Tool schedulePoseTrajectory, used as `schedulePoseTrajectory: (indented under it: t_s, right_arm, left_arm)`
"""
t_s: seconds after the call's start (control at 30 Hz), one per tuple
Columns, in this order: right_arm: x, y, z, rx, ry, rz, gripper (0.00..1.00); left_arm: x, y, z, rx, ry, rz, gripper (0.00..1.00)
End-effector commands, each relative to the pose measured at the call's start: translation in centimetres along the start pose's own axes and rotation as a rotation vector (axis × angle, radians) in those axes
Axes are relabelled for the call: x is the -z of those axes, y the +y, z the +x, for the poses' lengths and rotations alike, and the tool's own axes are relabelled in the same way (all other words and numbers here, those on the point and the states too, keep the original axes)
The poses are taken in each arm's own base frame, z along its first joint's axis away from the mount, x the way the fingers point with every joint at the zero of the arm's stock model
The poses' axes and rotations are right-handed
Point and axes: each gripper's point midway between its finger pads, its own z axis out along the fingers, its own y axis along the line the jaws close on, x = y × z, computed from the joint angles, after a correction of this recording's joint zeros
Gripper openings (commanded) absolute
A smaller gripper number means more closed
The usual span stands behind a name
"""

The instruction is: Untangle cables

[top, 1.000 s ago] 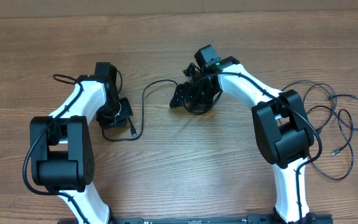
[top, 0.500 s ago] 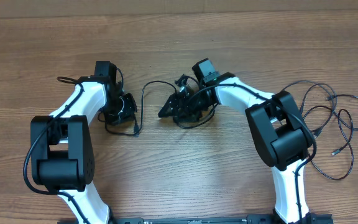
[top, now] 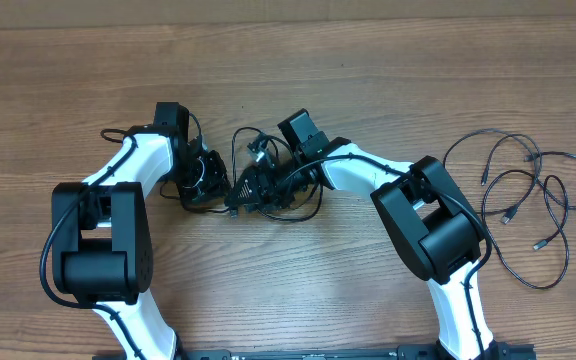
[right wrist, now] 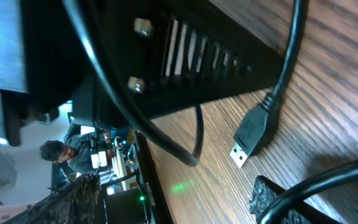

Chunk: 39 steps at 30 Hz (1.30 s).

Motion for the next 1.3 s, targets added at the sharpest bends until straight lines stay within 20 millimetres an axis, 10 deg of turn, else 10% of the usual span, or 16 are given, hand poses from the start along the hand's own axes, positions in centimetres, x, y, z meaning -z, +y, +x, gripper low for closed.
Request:
schedulePoseTrajectory:
  t_s: [0.0, 0.8, 1.27]
  right_arm:
    - [0.1, 0.3, -0.1, 0.017, -0.001, -0.025, 0.78]
    - [0.1, -1.1, -1.8, 0.057, -0.079, 0.072, 0.52]
    - [0.1, -1.1, -1.8, 0.058, -0.079, 0.073, 0.19]
  left_arm:
    - [-0.9, 0.0, 0.8, 0.025, 0.040, 0.011, 0.09]
    - [-0.8, -1.4, 1.5, 0.026, 0.080, 0.092, 0.09]
    - [-0.7, -2.0, 1.7, 0.022, 0.095, 0.126, 0.11]
